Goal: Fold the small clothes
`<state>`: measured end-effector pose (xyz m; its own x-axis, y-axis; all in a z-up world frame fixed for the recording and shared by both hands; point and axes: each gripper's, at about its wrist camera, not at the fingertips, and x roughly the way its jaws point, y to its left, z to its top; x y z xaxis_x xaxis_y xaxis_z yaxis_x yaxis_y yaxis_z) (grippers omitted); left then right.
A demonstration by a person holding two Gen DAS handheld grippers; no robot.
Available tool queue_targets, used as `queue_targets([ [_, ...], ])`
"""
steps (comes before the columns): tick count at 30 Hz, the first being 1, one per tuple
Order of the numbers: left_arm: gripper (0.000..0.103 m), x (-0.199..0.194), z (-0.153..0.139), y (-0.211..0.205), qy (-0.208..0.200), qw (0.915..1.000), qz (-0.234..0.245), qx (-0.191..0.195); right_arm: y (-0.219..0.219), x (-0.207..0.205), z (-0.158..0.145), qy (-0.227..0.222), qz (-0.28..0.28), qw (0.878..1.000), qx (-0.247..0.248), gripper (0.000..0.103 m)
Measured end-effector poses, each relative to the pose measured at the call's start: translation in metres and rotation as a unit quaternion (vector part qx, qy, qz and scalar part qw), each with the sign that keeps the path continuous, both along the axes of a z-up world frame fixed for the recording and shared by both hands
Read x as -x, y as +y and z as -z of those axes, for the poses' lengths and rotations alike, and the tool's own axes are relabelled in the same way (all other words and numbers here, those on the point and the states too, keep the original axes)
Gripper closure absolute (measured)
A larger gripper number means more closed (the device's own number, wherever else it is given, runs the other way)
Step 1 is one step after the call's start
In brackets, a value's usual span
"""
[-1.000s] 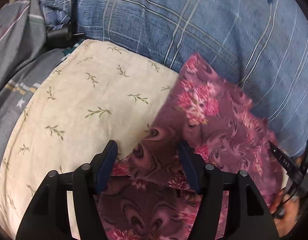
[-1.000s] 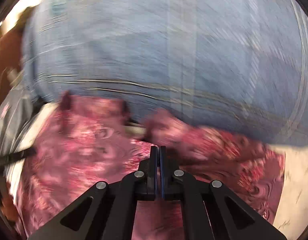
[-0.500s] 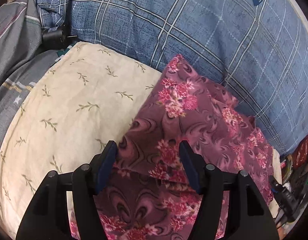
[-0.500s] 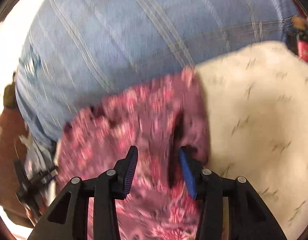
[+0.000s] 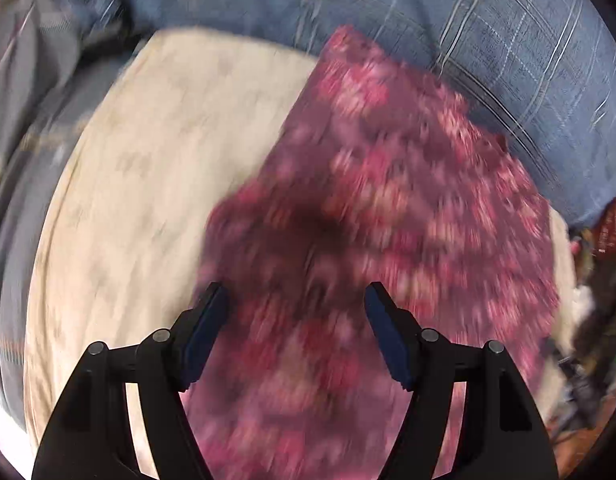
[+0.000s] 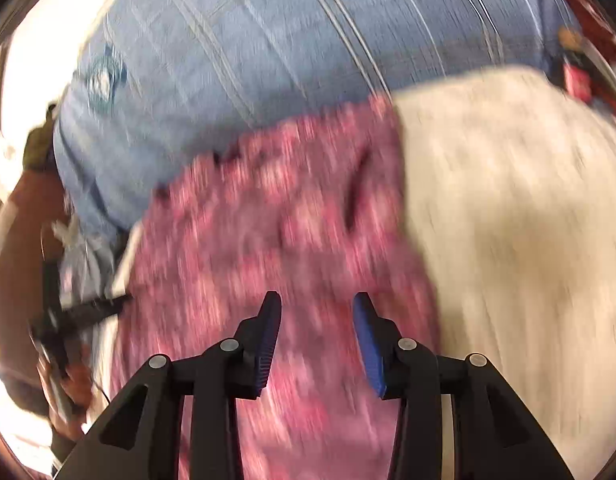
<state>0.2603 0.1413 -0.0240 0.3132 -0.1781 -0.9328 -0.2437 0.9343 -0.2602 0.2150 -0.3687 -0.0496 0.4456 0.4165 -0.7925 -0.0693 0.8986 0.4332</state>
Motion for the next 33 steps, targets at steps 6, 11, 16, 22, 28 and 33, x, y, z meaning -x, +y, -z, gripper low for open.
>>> queue_targets([
  [6,0.032,0.088,-0.016,0.03,0.036,0.9992,0.014,-0.012,-0.038,0.092,-0.008,-0.015,0.023,0.999,-0.028,0.062],
  [11,0.032,0.155,-0.001,0.052,0.062,0.9978,0.007,0.019,-0.059,0.145,0.0,-0.017,0.048,0.999,0.013,0.057],
  [16,0.032,0.202,0.021,0.048,0.083,0.9946,0.014,0.06,-0.06,0.182,0.02,0.004,0.016,1.0,-0.016,0.057],
  [22,0.028,0.213,0.019,0.028,0.081,0.9944,0.043,0.053,-0.031,0.2,0.025,0.008,-0.06,0.997,-0.054,0.057],
  [28,0.025,0.213,0.024,0.017,0.087,0.9937,0.062,0.036,-0.022,0.204,0.029,0.008,-0.078,0.996,-0.039,0.07],
  [33,0.099,0.214,0.021,0.012,0.075,0.9941,0.069,0.037,-0.021,0.208,0.025,-0.009,-0.086,0.996,-0.027,0.095],
])
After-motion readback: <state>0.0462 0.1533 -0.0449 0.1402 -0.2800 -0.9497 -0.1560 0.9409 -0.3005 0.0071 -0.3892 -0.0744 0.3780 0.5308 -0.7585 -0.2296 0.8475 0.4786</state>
